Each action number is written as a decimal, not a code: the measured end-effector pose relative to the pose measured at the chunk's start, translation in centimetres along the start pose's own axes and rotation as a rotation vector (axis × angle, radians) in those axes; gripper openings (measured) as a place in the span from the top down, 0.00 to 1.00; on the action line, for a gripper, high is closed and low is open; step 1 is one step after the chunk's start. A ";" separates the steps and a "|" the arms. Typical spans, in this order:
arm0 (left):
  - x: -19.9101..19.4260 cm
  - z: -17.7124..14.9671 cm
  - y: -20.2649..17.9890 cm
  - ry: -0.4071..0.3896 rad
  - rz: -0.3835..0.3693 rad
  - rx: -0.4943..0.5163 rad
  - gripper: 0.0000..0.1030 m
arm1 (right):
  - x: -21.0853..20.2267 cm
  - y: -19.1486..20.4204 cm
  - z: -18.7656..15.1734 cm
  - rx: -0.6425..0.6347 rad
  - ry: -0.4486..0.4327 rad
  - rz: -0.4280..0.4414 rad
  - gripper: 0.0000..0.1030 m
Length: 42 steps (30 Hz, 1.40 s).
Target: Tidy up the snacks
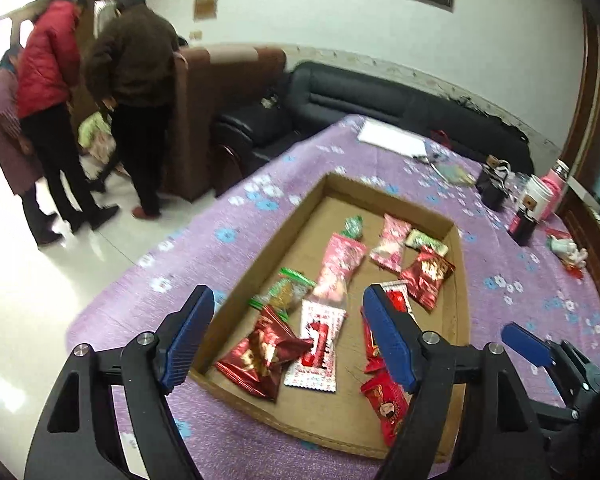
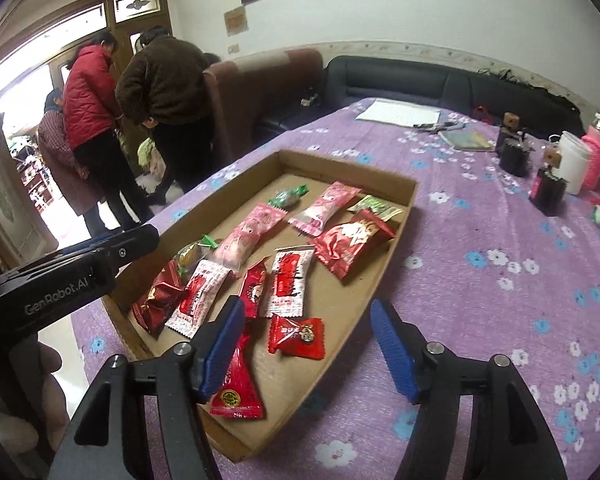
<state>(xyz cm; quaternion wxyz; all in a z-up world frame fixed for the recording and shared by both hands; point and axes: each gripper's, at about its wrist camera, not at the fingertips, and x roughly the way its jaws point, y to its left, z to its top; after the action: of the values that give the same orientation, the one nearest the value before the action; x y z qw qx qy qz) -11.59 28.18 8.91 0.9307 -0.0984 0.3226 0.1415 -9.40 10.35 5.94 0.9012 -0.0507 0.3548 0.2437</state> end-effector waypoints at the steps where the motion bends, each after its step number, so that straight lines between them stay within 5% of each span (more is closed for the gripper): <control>1: -0.3 0.0 -0.2 -0.013 0.014 0.007 0.25 | -0.1 -0.1 0.0 0.001 -0.003 -0.001 0.34; 17: -1.2 -1.3 -3.4 0.034 0.013 0.071 0.24 | -2.9 -0.7 -1.6 -0.013 -0.066 -0.071 0.21; 42: 0.3 -1.9 -4.1 0.103 0.000 0.077 0.24 | -1.6 -1.7 -2.2 0.028 -0.020 -0.117 0.19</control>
<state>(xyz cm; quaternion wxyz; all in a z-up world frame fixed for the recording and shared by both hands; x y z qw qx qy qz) -11.15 23.89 7.63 0.9160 -0.0699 0.3752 0.1239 -10.91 7.61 5.24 0.9180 -0.0565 0.3458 0.1860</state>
